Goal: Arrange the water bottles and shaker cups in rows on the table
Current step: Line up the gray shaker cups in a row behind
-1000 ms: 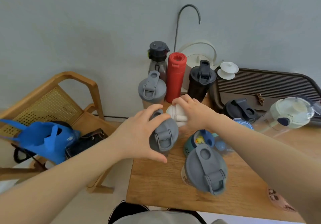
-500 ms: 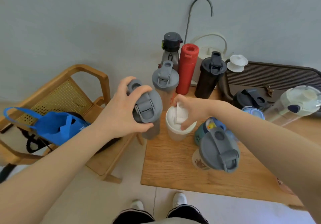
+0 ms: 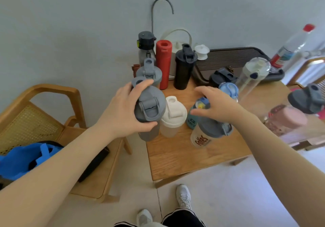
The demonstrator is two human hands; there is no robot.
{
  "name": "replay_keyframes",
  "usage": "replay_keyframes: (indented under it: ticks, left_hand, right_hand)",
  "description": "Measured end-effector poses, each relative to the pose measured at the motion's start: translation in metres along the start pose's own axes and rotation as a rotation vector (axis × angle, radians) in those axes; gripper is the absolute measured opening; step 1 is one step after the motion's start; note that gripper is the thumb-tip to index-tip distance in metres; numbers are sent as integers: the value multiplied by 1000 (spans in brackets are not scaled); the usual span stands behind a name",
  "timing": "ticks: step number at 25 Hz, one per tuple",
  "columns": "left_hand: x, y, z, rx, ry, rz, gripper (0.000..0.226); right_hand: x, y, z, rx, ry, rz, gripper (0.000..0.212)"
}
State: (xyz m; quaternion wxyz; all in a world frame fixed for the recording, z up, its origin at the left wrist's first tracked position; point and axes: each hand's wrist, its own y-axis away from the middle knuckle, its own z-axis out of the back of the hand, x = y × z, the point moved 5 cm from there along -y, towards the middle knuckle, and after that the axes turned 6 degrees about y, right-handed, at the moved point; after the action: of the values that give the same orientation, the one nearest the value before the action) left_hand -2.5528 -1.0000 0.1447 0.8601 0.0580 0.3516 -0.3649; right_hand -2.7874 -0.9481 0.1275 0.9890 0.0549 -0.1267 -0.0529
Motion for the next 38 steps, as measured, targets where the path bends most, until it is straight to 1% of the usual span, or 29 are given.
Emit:
replay_keyframes:
  ticks: [2,4,6,8,10,12,14,16,18,21,24,25,26,28,31,33,36,38]
  left_hand:
    - [-12,-7,7,-43,95,-61,98]
    - [-20,-15,14,-70,162,-105,99]
    - [-28,-21,19,-70,185,-131,97]
    - [-36,-29,27,-48,208,-156,92]
    - [-44,-40,34,11,284,-174,86]
    - [-53,-55,41,69,388,-197,81]
    - [-62,-73,47,72,465,-225,77]
    - [-72,-95,53,19,528,-265,72]
    - [-78,-119,61,-56,601,-285,68]
    - [-61,-148,65,-188,643,-254,66]
    - [-21,-153,55,-443,576,-147,71]
    - [-11,-152,49,-475,514,-126,74]
    - [-5,-152,41,-457,446,-117,77]
    - [5,-155,20,-364,352,-90,83]
    - [16,-161,-7,-304,313,-21,84]
    - [21,-167,-25,-245,234,-1,86]
    - [29,-173,-48,-126,54,41,93]
    - [32,-173,-61,-51,-162,22,92]
  right_hand:
    - [-17,28,-16,63,55,-110,84]
    - [-23,41,-28,108,66,-190,99]
    - [-27,42,-30,121,69,-231,112]
    - [-28,39,-25,125,84,-235,113]
    - [-27,37,-11,113,38,-219,109]
    - [-26,36,24,14,-114,-197,104]
    - [-32,34,70,-137,-247,-179,97]
    - [-45,26,110,-242,-328,-160,91]
    - [-58,7,137,-273,-365,-136,88]
    - [-68,-29,153,-300,-305,-107,89]
    - [-63,-70,140,-278,-174,-64,96]
    - [-60,-83,130,-243,-134,-43,98]
    - [-57,-95,119,-202,-99,-30,99]
    - [-51,-115,96,-124,-23,-11,101]
    - [-49,-132,71,-77,75,-1,103]
    - [-52,-139,58,-54,110,-9,103]
    - [-60,-145,44,-45,107,-40,103]
    - [-62,-146,36,-45,113,-45,102]
